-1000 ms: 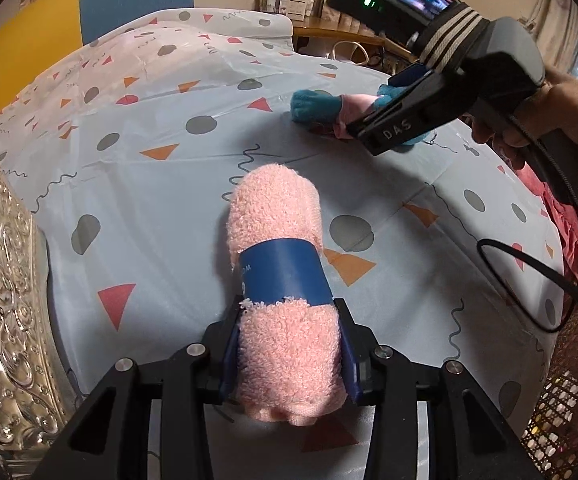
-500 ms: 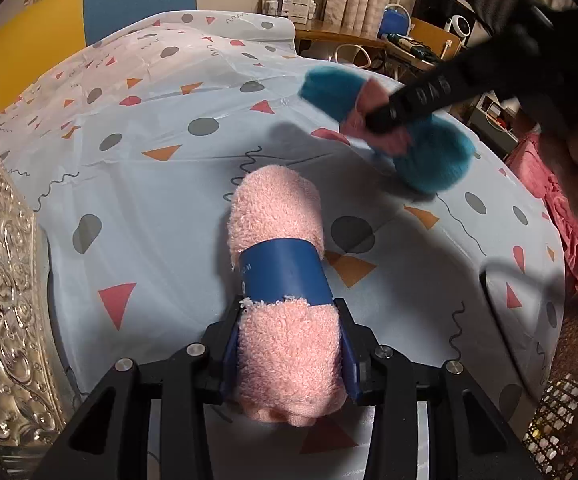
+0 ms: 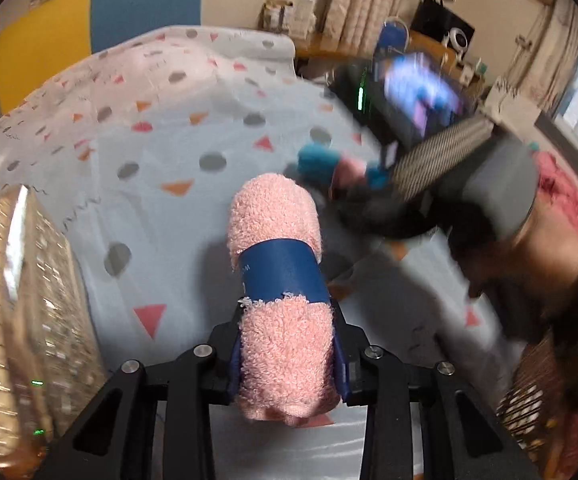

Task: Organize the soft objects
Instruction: 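Grasp the pink rolled towel with the left gripper while the right gripper grasps the blue plush toy, then carry the pink rolled towel into the gold tray and open the left gripper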

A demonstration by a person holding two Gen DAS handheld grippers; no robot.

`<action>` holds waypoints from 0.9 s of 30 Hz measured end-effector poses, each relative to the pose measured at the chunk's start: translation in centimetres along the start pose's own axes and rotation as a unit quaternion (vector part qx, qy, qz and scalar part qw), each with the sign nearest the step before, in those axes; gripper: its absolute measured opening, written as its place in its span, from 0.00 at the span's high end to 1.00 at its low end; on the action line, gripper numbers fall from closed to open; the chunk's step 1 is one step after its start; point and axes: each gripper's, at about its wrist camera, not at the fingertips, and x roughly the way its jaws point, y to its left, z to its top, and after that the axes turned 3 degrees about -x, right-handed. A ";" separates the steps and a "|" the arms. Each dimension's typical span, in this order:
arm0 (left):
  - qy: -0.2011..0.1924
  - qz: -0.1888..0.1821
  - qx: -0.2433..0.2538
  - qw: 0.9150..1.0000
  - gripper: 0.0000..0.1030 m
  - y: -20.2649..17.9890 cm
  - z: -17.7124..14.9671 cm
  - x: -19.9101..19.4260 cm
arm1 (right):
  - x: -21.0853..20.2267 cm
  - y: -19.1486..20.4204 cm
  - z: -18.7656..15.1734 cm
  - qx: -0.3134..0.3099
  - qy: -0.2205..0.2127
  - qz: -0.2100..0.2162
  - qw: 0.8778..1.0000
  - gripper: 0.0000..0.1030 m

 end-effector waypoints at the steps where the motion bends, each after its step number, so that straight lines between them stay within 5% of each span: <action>1: -0.006 0.002 -0.003 1.000 0.66 0.1 0.4 -0.6 | 0.1 0.2 -0.2 -0.004 0.000 -0.005 1.000 0.72; 8: -0.058 0.013 -0.049 0.997 0.66 3.4 4.9 -5.8 | -1.2 1.5 -0.9 0.010 0.010 0.027 1.000 0.77; 14: -0.115 0.058 -0.113 0.985 0.66 10.2 7.1 -11.2 | -1.5 4.0 -1.7 -0.023 0.004 -0.005 1.000 0.76; 20: -0.155 0.111 -0.189 0.963 0.66 18.4 4.7 -16.2 | -1.6 4.8 -2.1 -0.042 -0.007 -0.025 0.999 0.76; 27: -0.183 0.141 -0.252 0.940 0.65 25.0 -2.4 -21.5 | -1.5 6.2 -2.4 -0.080 -0.013 -0.067 0.994 0.76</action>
